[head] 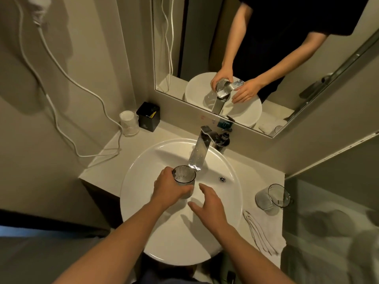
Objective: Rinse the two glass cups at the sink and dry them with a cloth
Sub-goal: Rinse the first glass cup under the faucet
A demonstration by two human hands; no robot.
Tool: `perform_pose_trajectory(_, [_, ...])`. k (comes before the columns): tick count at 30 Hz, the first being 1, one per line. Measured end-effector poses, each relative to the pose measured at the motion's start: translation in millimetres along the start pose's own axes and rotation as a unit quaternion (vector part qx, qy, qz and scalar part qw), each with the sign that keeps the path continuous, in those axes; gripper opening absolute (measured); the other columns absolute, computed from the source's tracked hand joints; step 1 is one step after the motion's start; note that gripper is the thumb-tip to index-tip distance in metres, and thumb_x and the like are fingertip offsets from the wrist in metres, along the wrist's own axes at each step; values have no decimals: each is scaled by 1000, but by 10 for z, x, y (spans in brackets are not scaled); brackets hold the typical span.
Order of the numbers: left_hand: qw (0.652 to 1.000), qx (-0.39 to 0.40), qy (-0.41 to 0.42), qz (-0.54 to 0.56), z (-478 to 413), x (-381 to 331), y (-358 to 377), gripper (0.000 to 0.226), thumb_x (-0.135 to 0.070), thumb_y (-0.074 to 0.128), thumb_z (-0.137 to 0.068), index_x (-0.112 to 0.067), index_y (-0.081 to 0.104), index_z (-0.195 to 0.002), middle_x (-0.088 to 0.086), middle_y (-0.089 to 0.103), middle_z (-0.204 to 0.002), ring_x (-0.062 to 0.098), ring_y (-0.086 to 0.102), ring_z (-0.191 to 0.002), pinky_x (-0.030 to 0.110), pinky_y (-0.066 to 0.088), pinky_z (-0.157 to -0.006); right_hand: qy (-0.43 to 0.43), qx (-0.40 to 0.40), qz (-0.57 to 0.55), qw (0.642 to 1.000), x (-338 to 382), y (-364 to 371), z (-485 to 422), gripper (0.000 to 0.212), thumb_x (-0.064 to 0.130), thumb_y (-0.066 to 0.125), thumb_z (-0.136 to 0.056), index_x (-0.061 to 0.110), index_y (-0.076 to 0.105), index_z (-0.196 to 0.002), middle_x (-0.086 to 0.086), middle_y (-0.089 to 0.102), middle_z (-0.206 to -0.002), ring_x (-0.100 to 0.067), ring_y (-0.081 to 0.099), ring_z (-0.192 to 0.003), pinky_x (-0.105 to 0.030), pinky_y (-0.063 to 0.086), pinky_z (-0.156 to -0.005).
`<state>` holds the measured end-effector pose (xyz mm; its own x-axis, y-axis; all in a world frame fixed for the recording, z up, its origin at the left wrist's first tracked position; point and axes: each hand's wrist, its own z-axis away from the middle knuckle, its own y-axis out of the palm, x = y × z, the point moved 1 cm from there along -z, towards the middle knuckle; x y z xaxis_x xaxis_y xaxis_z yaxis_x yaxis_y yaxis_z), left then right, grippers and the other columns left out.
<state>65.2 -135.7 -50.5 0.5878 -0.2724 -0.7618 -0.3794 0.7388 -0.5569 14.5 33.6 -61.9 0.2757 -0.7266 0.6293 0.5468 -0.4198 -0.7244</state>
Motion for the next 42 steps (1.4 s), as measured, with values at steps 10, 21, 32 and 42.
perform_pose_trajectory(10, [999, 35, -3, 9, 32, -24, 111, 79, -64, 87, -50, -21, 55, -109, -5, 60, -106, 17, 62, -98, 41, 55, -88, 45, -61, -137, 988, 147, 241, -120, 63, 37, 85, -61, 28, 57, -117, 12, 65, -109, -13, 64, -99, -34, 54, -84])
perform_pose_trajectory(21, [988, 143, 27, 61, -133, -32, -140, 68, -27, 98, -61, -21, 60, -117, -8, 69, -107, 11, 68, -97, 21, 52, -76, -4, 28, -149, 988, 46, 15, -214, 54, 33, 85, -68, 37, 57, -114, 16, 66, -109, 1, 62, -99, -22, 48, -82])
perform_pose_trajectory(32, [990, 132, 43, 23, -96, -55, -23, 59, -48, 89, -53, -9, 55, -82, -2, 58, -78, 23, 56, -66, 34, 45, -63, 32, -47, -90, 994, 106, 166, -233, 57, 47, 81, -58, 32, 58, -108, 14, 63, -102, -14, 63, -99, -36, 49, -89])
perform_pose_trajectory(42, [993, 107, 35, 20, -163, -51, -186, 68, -32, 95, -55, -19, 59, -111, -6, 66, -103, 11, 65, -90, 27, 53, -75, -5, -7, -67, 998, 132, 76, -273, 67, 51, 78, -63, 31, 59, -124, 10, 62, -113, -10, 61, -103, -34, 51, -93])
